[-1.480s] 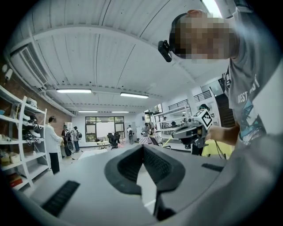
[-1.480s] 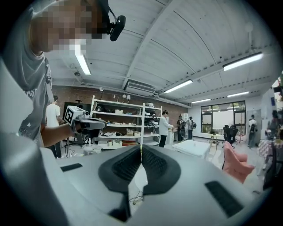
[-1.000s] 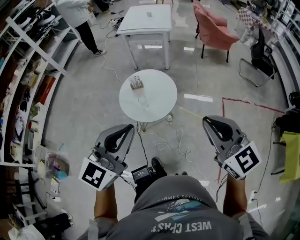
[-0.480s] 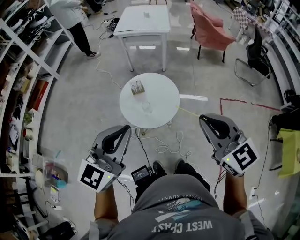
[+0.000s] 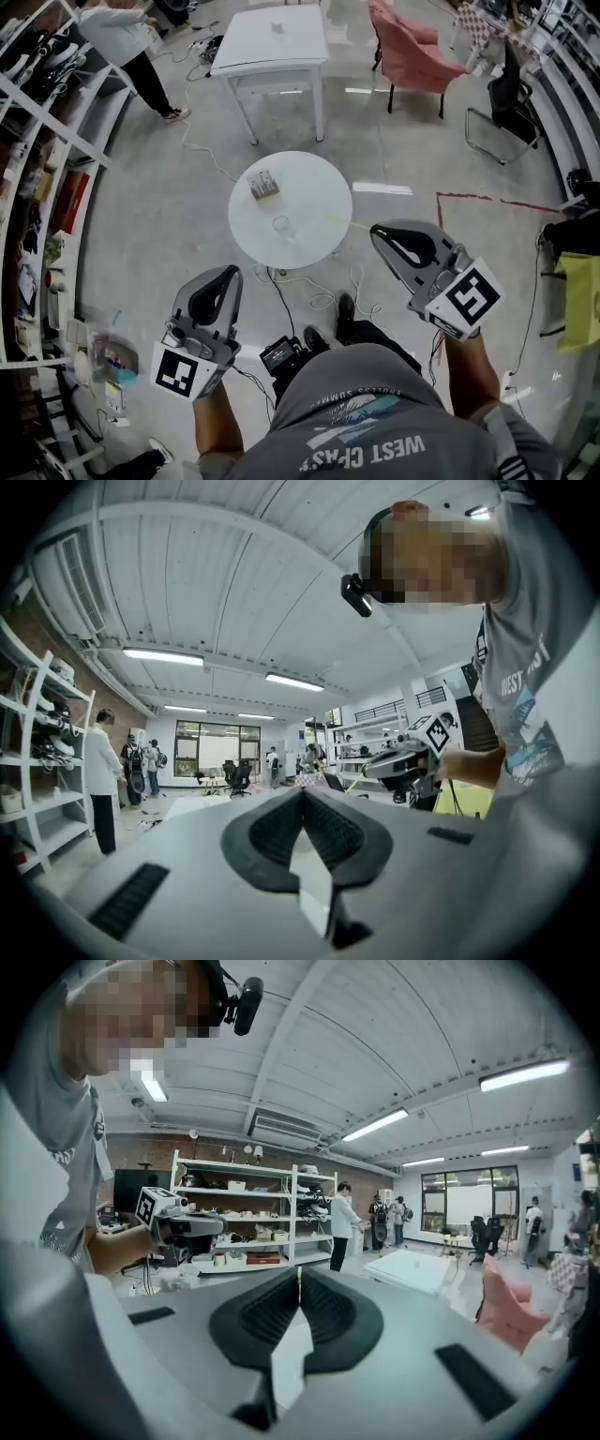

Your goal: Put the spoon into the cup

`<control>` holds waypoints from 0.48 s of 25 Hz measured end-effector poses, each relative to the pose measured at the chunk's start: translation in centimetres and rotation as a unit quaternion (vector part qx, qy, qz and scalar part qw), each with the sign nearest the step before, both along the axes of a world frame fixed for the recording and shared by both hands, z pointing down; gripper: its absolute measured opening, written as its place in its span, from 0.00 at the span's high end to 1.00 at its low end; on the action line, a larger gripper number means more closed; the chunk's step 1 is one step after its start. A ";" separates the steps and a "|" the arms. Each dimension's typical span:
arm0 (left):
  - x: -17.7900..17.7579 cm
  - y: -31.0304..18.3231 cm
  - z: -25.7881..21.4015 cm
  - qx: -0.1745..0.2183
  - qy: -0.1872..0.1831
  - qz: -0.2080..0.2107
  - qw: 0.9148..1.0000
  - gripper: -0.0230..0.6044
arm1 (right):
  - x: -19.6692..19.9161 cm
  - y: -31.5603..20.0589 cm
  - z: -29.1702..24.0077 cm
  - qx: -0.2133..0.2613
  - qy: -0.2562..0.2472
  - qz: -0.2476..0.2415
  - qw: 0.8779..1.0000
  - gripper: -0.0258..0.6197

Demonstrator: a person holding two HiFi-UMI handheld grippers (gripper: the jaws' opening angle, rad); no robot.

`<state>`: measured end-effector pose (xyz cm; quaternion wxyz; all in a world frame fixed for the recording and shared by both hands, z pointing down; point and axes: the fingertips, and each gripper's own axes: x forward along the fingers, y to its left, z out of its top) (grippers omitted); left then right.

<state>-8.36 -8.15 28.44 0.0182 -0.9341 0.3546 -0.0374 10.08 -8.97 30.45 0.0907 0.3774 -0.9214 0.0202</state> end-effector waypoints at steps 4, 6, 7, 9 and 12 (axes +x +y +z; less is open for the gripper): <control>0.8 -1.9 -0.3 0.001 -0.005 -0.024 1.000 0.96 | 0.5 -2.6 -0.4 0.010 -0.010 -0.029 0.999 0.95; 1.5 -2.6 -0.4 0.000 -0.006 -0.033 0.999 0.96 | 1.1 -3.6 -0.2 0.002 -0.010 -0.035 0.999 0.95; 1.7 -2.9 -0.5 -0.001 -0.007 -0.037 0.999 0.96 | 1.3 -4.1 -0.2 0.002 -0.012 -0.040 0.999 0.95; 2.2 -3.6 -0.6 0.000 -0.012 -0.047 0.999 0.96 | 1.7 -5.1 -0.3 0.004 -0.016 -0.050 0.999 0.95; 2.4 -4.4 -0.7 0.001 -0.015 -0.060 0.998 0.96 | 1.7 -6.4 0.0 0.003 -0.018 -0.063 0.998 0.95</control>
